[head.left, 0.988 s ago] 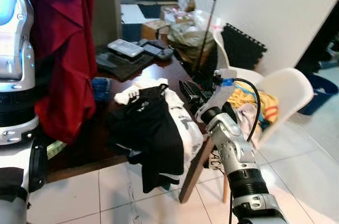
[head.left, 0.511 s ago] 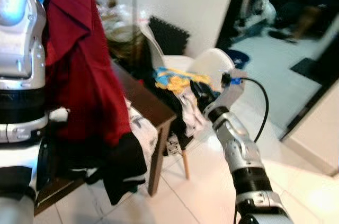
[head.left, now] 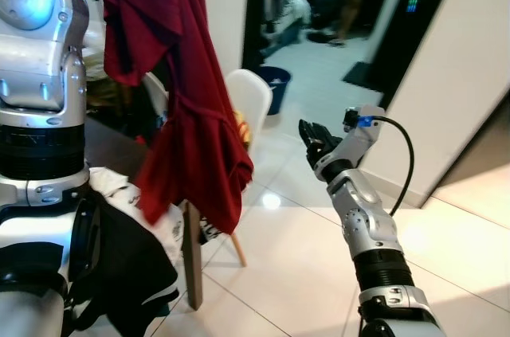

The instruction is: Hang hanger

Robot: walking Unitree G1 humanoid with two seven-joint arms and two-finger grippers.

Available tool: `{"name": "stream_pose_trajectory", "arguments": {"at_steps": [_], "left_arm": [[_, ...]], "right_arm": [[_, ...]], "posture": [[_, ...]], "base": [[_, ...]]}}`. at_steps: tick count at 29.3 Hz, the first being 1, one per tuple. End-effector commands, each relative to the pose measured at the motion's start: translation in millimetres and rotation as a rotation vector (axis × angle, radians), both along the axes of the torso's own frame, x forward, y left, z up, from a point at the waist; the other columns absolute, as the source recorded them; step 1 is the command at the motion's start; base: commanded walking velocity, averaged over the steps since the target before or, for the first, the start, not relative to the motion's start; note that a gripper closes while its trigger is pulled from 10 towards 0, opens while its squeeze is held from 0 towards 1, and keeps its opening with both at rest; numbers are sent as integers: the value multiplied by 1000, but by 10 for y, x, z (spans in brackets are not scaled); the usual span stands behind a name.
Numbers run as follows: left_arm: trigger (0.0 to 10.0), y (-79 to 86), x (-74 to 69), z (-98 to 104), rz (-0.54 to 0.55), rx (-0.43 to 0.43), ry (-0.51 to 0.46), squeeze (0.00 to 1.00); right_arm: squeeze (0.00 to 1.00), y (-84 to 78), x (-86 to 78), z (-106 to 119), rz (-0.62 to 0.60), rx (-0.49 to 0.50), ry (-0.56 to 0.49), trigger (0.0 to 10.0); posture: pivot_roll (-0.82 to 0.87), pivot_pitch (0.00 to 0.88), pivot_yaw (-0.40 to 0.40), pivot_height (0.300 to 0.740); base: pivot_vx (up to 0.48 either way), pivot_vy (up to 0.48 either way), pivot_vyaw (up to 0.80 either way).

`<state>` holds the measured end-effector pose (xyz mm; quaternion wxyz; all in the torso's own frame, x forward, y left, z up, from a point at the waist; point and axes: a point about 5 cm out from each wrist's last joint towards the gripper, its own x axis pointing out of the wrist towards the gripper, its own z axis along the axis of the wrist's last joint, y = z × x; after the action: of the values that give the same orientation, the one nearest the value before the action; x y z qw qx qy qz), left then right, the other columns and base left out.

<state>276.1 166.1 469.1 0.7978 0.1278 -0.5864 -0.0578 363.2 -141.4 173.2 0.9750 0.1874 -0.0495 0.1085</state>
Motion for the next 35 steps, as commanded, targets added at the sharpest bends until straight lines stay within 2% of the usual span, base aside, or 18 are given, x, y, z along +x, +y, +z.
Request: {"name": "stream_pose_trajectory", "arguments": {"at_steps": [1,4,6,10,14,15,16,17,18,19,20,21,23,24,27,28,32,35], "left_arm": [[0,-52,-45,31,-40,-17,-22,0],[0,-92,-18,-4,-68,-27,-1,0],[0,-205,260,-287,-136,-61,214,0],[0,-258,447,-541,-157,-66,366,0],[0,-377,764,-1296,-141,-24,670,0],[0,-377,764,-1296,-141,-24,670,0],[0,-402,832,-1604,-104,17,777,0],[0,-402,832,-1604,-104,17,777,0],[0,-392,889,-2015,-32,59,916,0],[0,-355,904,-2340,41,85,1030,0],[0,-355,904,-2340,41,85,1030,0],[0,-283,882,-2644,106,59,1146,0],[0,-196,791,-3000,165,16,1279,0],[0,-196,791,-3000,165,16,1279,0],[118,-127,631,-3418,193,-42,1453,0],[10000,-100,563,-3592,242,-2,1543,0],[10000,-62,456,-3806,289,20,1651,0],[10000,-61,330,-4044,227,-109,1779,0]], "right_arm": [[0,-20,5,-8,-15,-2,2,10000],[0,-41,3,-7,-23,-7,1,10000],[0,-96,-12,-47,-42,-27,14,10000],[0,-103,-24,-91,-43,-45,30,10000],[0,-111,-71,-286,-47,-112,101,10000],[0,-111,-71,-286,-47,-112,101,10000],[0,-128,-97,-372,-59,-128,131,10000],[0,-128,-97,-372,-59,-128,131,10000],[0,-159,-137,-474,-75,-142,165,10000],[0,-188,-173,-554,-88,-150,192,10000],[0,-188,-173,-554,-88,-150,192,10000],[0,-216,-220,-636,-96,-156,217,10000],[0,-242,-309,-768,-102,-171,258,10000],[0,-242,-309,-768,-102,-171,258,10000],[0,-194,-461,-1002,-74,-198,332,10000],[0,-166,-500,-1069,-56,-212,357,10000],[0,-122,-543,-1133,-26,-235,382,10000],[0,-67,-549,-1133,-1,-249,385,10000]], "posture": [[61,0,-46,740],[52,0,-41,740],[40,0,-34,740],[30,0,-28,740],[12,0,-21,740],[12,0,-21,740],[4,0,-13,740],[4,0,-13,740],[-4,0,-5,740],[-6,0,-2,740],[-6,0,-2,740],[-12,0,7,740],[-22,0,9,740],[-22,0,9,740],[-25,0,8,740],[-27,0,11,740],[-34,0,16,740],[-51,0,9,740]], "base": [[0,0,-800],[0,0,-800],[0,0,-800],[0,0,-800],[0,0,-800],[0,0,-800],[0,0,-800],[0,0,-800],[0,0,-800],[0,0,-800],[0,0,-800],[0,0,-800],[0,0,-800],[0,0,-800],[0,0,-800],[0,0,-800],[0,0,-800],[0,0,-800]]}}
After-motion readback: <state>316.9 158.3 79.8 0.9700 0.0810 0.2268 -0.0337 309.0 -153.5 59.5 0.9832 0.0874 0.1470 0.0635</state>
